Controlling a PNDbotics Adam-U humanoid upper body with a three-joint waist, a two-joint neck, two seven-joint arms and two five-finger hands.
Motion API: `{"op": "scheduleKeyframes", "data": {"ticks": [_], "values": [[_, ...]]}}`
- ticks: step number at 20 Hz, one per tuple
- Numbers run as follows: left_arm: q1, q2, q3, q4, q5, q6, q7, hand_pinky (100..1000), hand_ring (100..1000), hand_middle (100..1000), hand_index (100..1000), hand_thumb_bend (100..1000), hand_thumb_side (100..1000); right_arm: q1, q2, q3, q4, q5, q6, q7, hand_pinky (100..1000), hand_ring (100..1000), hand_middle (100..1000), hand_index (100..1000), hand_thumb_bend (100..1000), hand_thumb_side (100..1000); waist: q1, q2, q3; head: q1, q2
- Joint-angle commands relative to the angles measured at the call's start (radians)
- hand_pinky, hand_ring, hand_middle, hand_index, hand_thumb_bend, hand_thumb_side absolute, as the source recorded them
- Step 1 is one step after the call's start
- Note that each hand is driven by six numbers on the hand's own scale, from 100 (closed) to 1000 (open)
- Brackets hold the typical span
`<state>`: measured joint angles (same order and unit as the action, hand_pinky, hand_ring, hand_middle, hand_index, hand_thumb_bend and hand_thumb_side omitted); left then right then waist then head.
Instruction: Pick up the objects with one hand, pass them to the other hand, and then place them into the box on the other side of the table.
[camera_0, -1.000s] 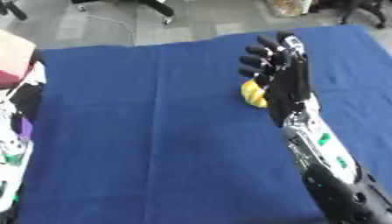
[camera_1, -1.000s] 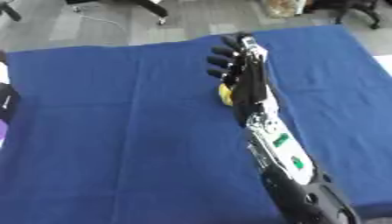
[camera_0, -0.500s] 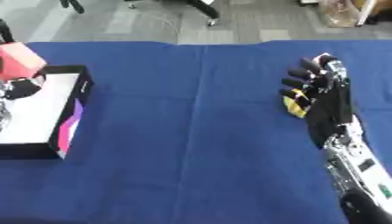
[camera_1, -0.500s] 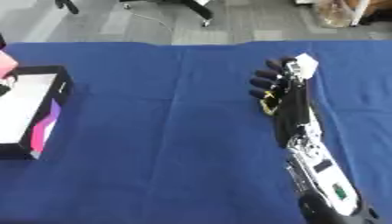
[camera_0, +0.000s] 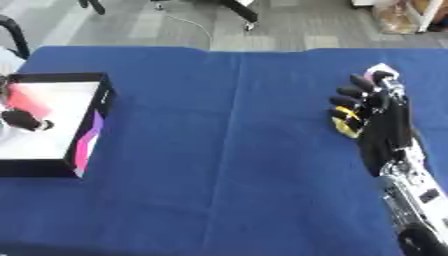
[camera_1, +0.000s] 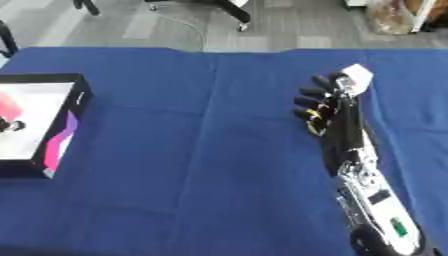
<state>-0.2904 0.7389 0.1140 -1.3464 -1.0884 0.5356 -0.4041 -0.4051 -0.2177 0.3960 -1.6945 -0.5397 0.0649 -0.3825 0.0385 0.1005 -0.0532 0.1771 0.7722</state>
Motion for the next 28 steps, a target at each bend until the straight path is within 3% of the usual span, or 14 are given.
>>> {"op": "scheduleKeyframes", "data": {"ticks": [1, 9, 11, 13, 15, 20, 23, 26, 28], "values": [[-0.013, 0.061, 0.034, -0.064, -0.069, 0.001, -0.030, 914, 818, 822, 969, 1000, 525, -0.015, -0.007, -0.004, -0.006, 0.008, -0.002, 0.004, 724, 698, 639, 818, 100, 890, 0.017, -0.027, 0.002, -0.007, -0.002], [-0.013, 0.032, 0.072, -0.329, -0.233, 0.021, 0.019, 831, 800, 811, 931, 1000, 614, -0.014, -0.006, -0.010, -0.004, 0.018, -0.005, 0.009, 723, 693, 628, 816, 100, 888, 0.017, -0.026, 0.001, -0.038, -0.002], [-0.013, 0.001, 0.073, -0.432, -0.215, 0.040, 0.097, 735, 758, 768, 880, 1000, 552, -0.012, -0.005, -0.021, -0.004, 0.032, -0.009, 0.009, 722, 692, 625, 813, 100, 881, 0.015, -0.025, 0.001, -0.060, -0.002], [-0.011, -0.044, 0.063, -0.537, -0.133, 0.059, 0.204, 650, 723, 727, 813, 1000, 484, -0.011, -0.003, -0.038, -0.009, 0.073, -0.022, 0.016, 723, 692, 618, 801, 100, 835, 0.011, -0.024, -0.001, -0.090, -0.002], [-0.010, -0.100, 0.029, -0.625, 0.029, 0.032, 0.327, 641, 720, 723, 803, 1000, 474, -0.011, -0.005, -0.066, -0.018, 0.159, -0.038, 0.047, 724, 693, 617, 801, 100, 820, 0.006, -0.022, -0.004, -0.121, -0.002], [-0.049, -0.240, -0.062, -0.653, 0.455, -0.194, 0.637, 582, 676, 679, 743, 1000, 462, -0.018, -0.095, -0.179, -0.036, 0.448, -0.077, 0.134, 738, 719, 635, 811, 100, 733, -0.017, -0.024, -0.013, -0.200, -0.002], [-0.059, -0.337, -0.122, -0.654, 0.578, -0.279, 0.708, 563, 663, 664, 720, 1000, 464, -0.024, -0.195, -0.228, -0.001, 0.562, -0.075, 0.165, 760, 760, 689, 836, 100, 695, -0.026, -0.023, -0.014, -0.229, -0.002], [-0.048, -0.417, -0.170, -0.652, 0.631, -0.319, 0.722, 553, 656, 658, 716, 1000, 463, -0.043, -0.298, -0.239, 0.050, 0.697, -0.089, 0.237, 791, 802, 747, 875, 100, 646, -0.031, -0.022, -0.012, -0.243, -0.002], [-0.034, -0.451, -0.193, -0.645, 0.656, -0.337, 0.726, 550, 654, 655, 712, 1000, 462, -0.060, -0.345, -0.239, 0.095, 0.795, -0.113, 0.313, 802, 817, 769, 889, 100, 671, -0.031, -0.022, -0.011, -0.246, -0.002]]}}
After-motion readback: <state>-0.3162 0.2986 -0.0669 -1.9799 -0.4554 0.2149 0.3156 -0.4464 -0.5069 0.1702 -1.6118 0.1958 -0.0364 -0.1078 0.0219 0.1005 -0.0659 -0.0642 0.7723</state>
